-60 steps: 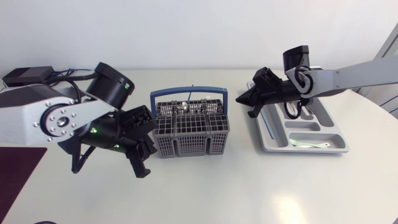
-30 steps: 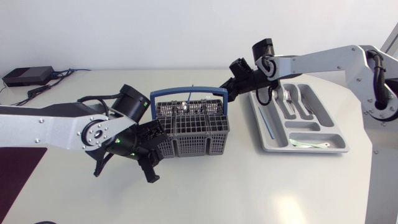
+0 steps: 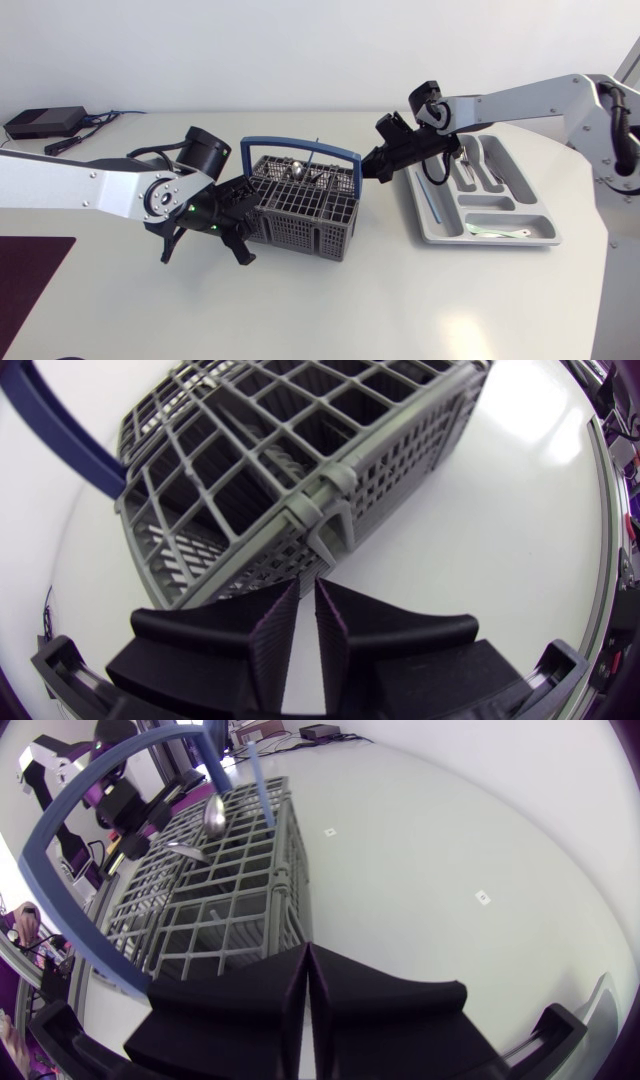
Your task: Unload the cutlery basket into the drawer organizer.
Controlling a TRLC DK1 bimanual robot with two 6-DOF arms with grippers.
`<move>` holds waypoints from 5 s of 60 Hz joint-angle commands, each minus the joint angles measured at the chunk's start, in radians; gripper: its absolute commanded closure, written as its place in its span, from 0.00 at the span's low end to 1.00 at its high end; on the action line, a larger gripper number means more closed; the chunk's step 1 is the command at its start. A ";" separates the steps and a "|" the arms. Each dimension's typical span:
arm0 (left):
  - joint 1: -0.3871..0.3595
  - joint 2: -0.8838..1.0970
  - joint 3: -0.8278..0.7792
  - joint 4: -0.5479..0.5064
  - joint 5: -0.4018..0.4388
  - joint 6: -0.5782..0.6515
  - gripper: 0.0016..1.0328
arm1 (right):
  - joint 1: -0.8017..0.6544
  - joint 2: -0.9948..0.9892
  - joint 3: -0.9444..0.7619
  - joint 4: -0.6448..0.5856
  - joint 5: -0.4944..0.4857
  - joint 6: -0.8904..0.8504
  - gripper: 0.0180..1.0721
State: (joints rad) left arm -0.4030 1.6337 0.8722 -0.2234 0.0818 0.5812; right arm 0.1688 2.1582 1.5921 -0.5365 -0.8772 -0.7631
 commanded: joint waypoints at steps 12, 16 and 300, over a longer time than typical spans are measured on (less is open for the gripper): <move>0.096 0.109 0.125 0.056 0.012 0.032 0.81 | 0.012 -0.213 -0.282 -0.014 -0.036 -0.087 0.95; 0.110 0.144 0.159 0.068 0.016 0.026 0.81 | 0.029 -0.253 -0.342 -0.011 -0.034 -0.100 0.95; 0.254 0.298 0.392 -0.045 0.260 0.066 0.81 | 0.018 -0.482 -0.738 0.650 0.262 0.288 0.95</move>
State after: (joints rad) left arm -0.1726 1.9377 1.2709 -0.2630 0.3332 0.6476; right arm 0.2043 1.7107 0.8871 0.1024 -0.6086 -0.4568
